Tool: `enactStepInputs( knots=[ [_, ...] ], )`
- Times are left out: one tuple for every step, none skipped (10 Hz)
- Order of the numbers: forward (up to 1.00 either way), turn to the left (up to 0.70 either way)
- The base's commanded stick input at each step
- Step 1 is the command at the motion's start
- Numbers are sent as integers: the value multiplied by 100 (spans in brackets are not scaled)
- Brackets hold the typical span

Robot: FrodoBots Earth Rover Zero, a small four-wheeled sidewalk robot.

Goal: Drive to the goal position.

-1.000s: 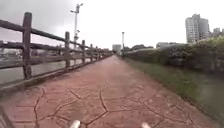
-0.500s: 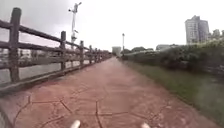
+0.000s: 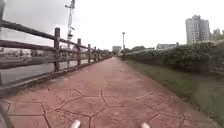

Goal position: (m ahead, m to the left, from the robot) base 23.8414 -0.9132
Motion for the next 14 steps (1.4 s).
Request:
enactStepInputs(
  knots=[
    [70, 0],
    [70, 0],
    [70, 0],
    [70, 0],
    [70, 0],
    [70, 0],
    [70, 0],
    [70, 1],
    [70, 1],
    [70, 1],
    [70, 1],
    [70, 2],
    [70, 2],
    [70, 2]
  ],
)
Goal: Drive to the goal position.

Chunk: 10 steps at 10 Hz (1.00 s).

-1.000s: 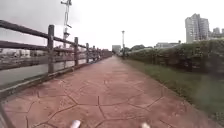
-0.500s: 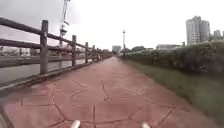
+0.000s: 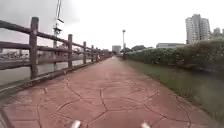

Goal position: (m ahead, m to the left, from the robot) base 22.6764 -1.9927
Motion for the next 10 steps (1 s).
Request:
enactStepInputs(
  knots=[
    [70, 2],
    [70, 2],
    [70, 2],
    [70, 2],
    [70, 2],
    [70, 2],
    [70, 2],
    [70, 2],
    [70, 2],
    [70, 0]
  ],
)
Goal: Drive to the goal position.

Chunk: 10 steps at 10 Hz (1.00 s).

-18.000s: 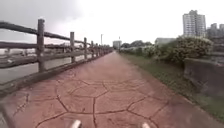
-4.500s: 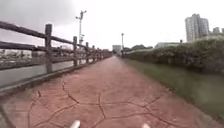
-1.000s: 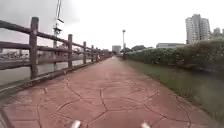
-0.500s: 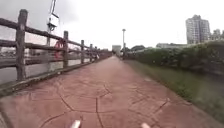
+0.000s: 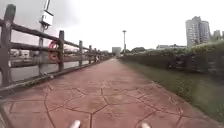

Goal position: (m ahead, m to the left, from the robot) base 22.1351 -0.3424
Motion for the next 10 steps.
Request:
enactStepInputs(
  knots=[
    [70, 0],
    [70, 0],
    [70, 0],
    [70, 0],
    [70, 0],
    [70, 0],
    [70, 0],
    [70, 0],
    [70, 0],
    [70, 0]
  ],
)
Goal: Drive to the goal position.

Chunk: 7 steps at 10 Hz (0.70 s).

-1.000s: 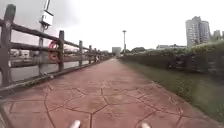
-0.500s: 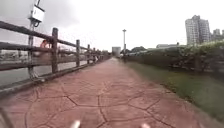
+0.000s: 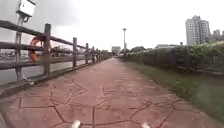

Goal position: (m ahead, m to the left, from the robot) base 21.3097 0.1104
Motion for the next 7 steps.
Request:
enactStepInputs(
  knots=[
    [70, 0],
    [70, 0],
    [70, 0],
    [70, 0],
    [70, 0],
    [70, 0],
    [70, 0]
  ],
)
